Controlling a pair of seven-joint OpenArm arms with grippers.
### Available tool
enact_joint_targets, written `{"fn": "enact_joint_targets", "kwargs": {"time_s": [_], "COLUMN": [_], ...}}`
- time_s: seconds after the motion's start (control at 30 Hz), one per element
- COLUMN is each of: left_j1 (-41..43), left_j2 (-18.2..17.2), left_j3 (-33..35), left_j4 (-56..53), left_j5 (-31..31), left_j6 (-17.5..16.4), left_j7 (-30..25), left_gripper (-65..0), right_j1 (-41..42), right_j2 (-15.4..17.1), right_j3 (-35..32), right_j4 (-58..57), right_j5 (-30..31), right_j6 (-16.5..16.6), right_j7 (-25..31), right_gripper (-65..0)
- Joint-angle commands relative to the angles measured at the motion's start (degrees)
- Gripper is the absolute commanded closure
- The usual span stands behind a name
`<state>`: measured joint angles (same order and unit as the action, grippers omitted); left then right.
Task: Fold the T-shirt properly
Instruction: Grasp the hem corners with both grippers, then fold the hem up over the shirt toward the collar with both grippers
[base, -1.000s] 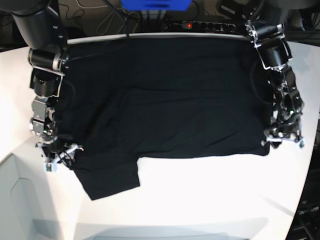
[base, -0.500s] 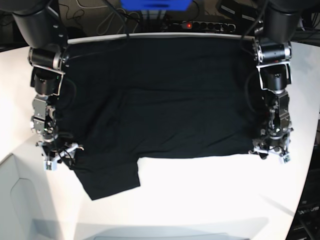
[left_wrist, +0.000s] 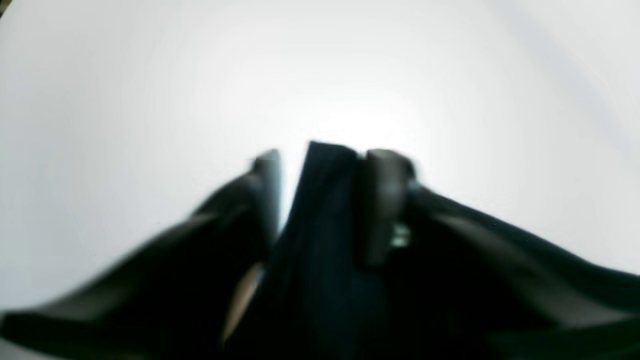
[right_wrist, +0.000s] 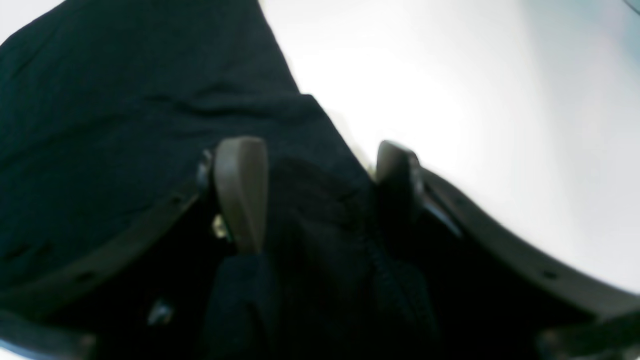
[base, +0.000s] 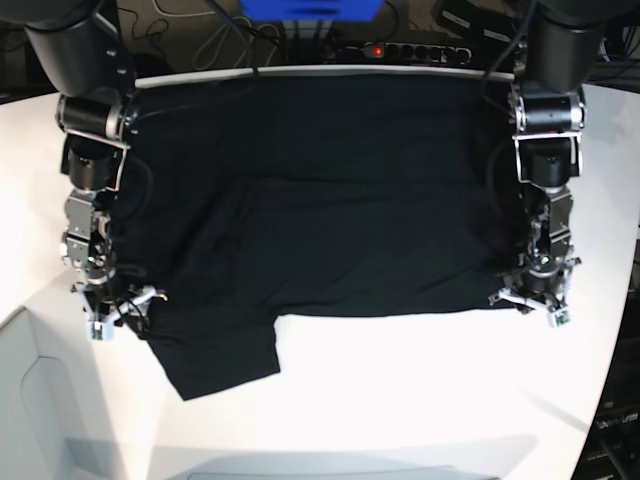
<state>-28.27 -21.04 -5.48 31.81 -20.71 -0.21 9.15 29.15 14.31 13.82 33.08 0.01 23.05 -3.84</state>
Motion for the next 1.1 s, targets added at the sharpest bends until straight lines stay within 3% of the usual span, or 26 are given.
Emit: {"fn": "enact_joint_targets", "kwargs": {"time_s": [0.0, 0.1, 0.23, 0.4, 0.63, 0.87, 1.07], "left_j1": [-0.87, -0.96, -0.78, 0.18, 7.74, 14.07, 20.84], "left_j2": [-0.55, -0.55, -0.55, -0.55, -0.98, 1.65, 4.29], "left_j3": [-0.11, -0.11, -0.2, -0.55, -0.9, -13.91, -19.27], "left_j4": [0.23, 0.23, 0.41, 5.51, 21.33, 37.33, 46.74], "left_j5": [-0.35, -0.08, -0.43, -0.52, -0.52, -0.52, -0.52], "left_j6": [-0.1, -0.1, -0.1, -0.1, 0.43, -0.01, -0.1], "left_j7": [1.53, 1.53, 1.53, 2.15, 4.26, 14.72, 18.15], "left_gripper": [-14.4, 0.0, -0.1, 0.0, 0.0, 0.0, 0.0], "right_j1": [0.44, 0.44, 0.52, 1.49, -0.71, -8.53, -17.94], "right_j2": [0.33, 0.33, 0.51, 0.6, 0.6, 0.33, 0.42], "right_j3": [0.02, 0.02, 0.02, 0.02, 0.37, 0.37, 0.55], "right_j4": [0.02, 0.02, 0.11, 1.25, 14.61, 32.46, 44.77], "right_j5": [-0.49, -0.49, -0.49, -0.49, -0.32, -0.14, -0.05], "right_j6": [-0.15, -0.15, -0.15, -0.15, 0.12, 0.12, 0.12], "right_j7": [-2.98, -2.89, -3.15, -3.24, -7.55, -11.77, -11.42], "right_gripper": [-27.0, -14.9, 0.0, 0.0, 0.0, 0.0, 0.0]}}
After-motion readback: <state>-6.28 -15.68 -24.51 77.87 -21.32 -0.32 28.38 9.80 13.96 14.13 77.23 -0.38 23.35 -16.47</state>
